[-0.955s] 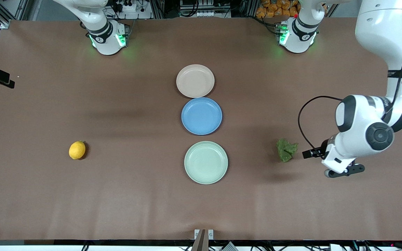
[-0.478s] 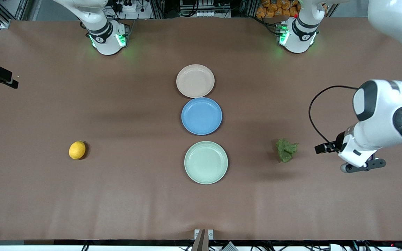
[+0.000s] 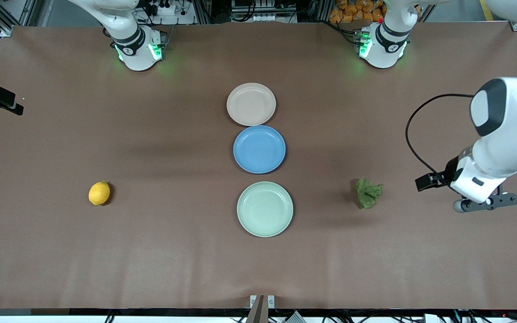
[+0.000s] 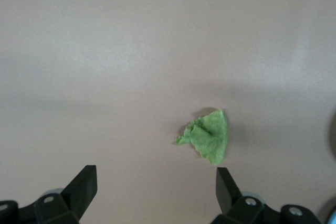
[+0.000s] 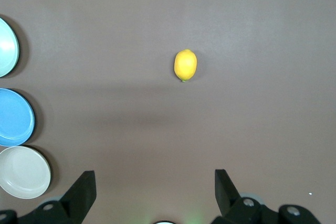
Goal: Pick lemon and lettuce from plates
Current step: 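Open the left gripper and draw it back from the lettuce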
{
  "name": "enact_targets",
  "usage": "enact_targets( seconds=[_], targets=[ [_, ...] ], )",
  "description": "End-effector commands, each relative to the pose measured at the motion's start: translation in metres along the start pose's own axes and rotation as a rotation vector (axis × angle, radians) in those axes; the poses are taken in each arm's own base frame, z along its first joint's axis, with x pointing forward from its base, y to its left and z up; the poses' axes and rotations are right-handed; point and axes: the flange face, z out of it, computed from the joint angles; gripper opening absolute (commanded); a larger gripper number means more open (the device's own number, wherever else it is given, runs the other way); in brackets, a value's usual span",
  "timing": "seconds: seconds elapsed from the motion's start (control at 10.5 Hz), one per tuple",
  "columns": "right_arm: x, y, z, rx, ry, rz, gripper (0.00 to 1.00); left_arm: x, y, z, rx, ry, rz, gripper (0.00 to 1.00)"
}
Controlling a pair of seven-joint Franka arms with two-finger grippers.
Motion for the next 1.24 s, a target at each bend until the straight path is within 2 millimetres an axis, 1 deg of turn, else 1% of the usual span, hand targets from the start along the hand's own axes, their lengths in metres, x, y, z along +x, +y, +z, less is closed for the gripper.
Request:
enact_targets(
  seconds=[0.0,0.1,0.19,0.29,0.38,0.48,0.57,0.76,0.96,1.05,1.15],
  targets=[
    [-0.008,0.006,-0.007,-0.029,0.013,0.010,1.00,-0.027,-0.003,-0.053,0.012,-0.014,0.032,1.00],
    [-0.011,0.006,-0.010,-0.031,0.027,0.015,1.00,-0.034,-0.004,-0.065,0.018,-0.028,0.033,1.00],
    [-0.020,0.005,-0.011,-0.034,0.036,0.013,1.00,-0.040,-0.004,-0.082,0.021,-0.037,0.035,1.00],
    [-0.028,0.004,-0.009,-0.038,0.051,0.015,1.00,-0.043,-0.004,-0.093,0.026,-0.059,0.049,1.00],
    [-0.031,0.003,-0.006,-0.040,0.054,0.015,1.00,-0.047,-0.005,-0.105,0.030,-0.079,0.071,1.00],
    [-0.031,0.003,-0.006,-0.041,0.055,0.014,1.00,-0.052,-0.010,-0.114,0.034,-0.102,0.100,1.00],
    [-0.030,0.003,-0.005,-0.041,0.054,0.014,1.00,-0.063,-0.012,-0.127,0.036,-0.116,0.129,1.00],
    [-0.027,-0.003,0.001,-0.036,0.043,0.006,1.00,-0.077,-0.016,-0.147,0.037,-0.118,0.171,1.00],
    [-0.025,-0.021,0.003,-0.032,0.036,-0.018,1.00,-0.092,-0.019,-0.167,0.036,-0.123,0.197,1.00],
    [-0.025,-0.023,0.004,-0.032,0.036,-0.022,1.00,-0.098,-0.018,-0.175,0.036,-0.116,0.201,1.00],
    [-0.024,-0.022,0.005,-0.032,0.036,-0.020,1.00,-0.099,-0.018,-0.177,0.038,-0.112,0.194,1.00]
  ],
)
